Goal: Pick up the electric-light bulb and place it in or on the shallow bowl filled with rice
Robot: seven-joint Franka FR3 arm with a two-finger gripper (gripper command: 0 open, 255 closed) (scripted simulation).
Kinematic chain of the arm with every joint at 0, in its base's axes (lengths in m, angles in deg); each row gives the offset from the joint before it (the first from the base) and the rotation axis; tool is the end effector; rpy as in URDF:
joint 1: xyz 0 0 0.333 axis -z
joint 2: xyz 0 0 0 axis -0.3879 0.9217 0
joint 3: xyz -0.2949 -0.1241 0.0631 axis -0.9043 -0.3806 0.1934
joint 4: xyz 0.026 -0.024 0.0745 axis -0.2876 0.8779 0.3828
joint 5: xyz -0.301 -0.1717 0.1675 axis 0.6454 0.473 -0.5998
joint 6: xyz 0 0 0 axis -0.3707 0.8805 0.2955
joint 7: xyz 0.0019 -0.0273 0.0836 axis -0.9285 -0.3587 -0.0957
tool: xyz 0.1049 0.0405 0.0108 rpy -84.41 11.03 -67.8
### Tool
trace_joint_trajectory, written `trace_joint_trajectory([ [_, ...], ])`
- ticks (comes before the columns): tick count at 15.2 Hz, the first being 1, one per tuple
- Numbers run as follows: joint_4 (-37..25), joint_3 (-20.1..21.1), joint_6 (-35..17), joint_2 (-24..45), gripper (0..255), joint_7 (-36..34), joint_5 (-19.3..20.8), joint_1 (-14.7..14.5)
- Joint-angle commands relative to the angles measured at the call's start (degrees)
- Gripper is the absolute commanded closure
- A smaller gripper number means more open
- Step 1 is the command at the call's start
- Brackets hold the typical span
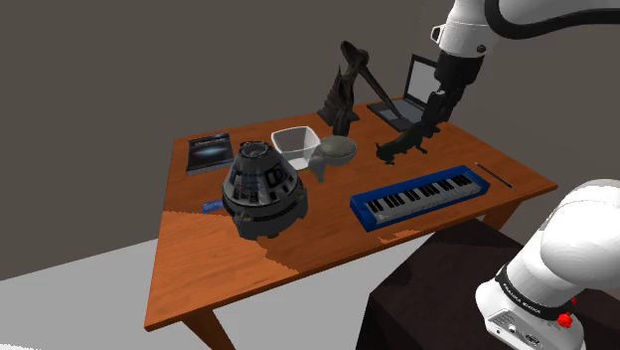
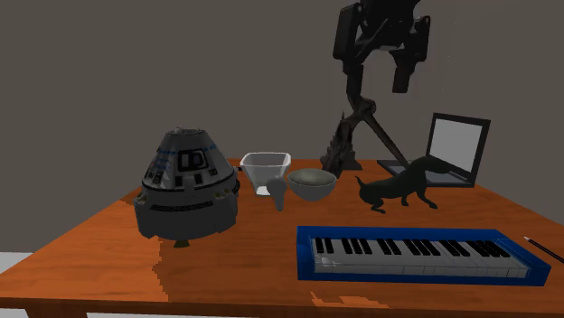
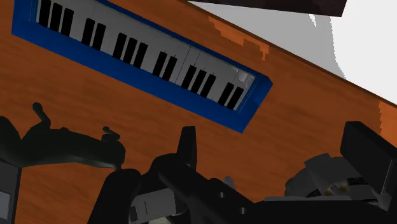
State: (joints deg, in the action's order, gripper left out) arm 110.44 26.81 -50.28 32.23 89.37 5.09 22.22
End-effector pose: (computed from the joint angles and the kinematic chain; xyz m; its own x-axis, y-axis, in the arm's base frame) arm 0.2907 0.0316 0.5755 0.9873 0.1525 0.0441 0.1516 -0.9882 0.0215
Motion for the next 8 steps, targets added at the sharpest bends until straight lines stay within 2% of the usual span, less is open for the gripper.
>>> trace_joint_trajectory([
  [1,0.0,0.0,0.0,0.0,0,0.0,0.0,0.0],
  [8,0.73,1.71,-14.33,12.12,0,-1.21,0.03,0.29],
])
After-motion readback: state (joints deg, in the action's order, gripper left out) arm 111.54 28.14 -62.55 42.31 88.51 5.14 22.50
